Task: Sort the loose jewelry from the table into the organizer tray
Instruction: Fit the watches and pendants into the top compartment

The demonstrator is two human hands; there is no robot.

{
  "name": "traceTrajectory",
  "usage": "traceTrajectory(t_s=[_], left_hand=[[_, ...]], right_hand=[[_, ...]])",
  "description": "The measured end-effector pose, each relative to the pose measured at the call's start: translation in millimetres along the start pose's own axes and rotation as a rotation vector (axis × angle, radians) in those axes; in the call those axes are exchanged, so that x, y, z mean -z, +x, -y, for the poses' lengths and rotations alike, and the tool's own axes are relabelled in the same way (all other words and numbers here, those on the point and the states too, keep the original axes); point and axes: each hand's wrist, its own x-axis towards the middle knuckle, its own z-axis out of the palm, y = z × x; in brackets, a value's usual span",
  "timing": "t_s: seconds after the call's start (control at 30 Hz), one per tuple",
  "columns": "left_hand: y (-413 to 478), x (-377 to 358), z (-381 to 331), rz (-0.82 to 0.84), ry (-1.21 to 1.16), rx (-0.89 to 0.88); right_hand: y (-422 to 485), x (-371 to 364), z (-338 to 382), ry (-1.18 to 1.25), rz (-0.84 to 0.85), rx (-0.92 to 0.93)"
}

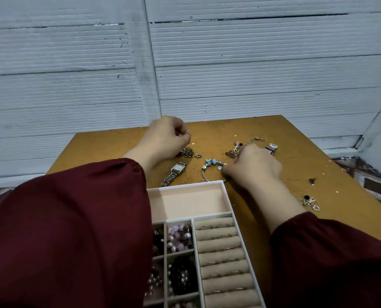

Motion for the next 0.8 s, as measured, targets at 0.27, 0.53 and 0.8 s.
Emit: traceTrajectory(t_s=[0.27, 0.53, 0.8], left_hand=[[-12, -2, 15, 0.045, 0.039, 0.056], [-30, -12, 26, 0.06, 0.15, 0.185], [-33, -11, 24, 0.157, 0.177, 0.231]], right_hand=[[5, -13, -8, 0.25, -0.023, 0.166], [4, -16, -10, 0.729, -0.116, 0.234], [0, -20, -15, 0.731, -0.126, 0.302]])
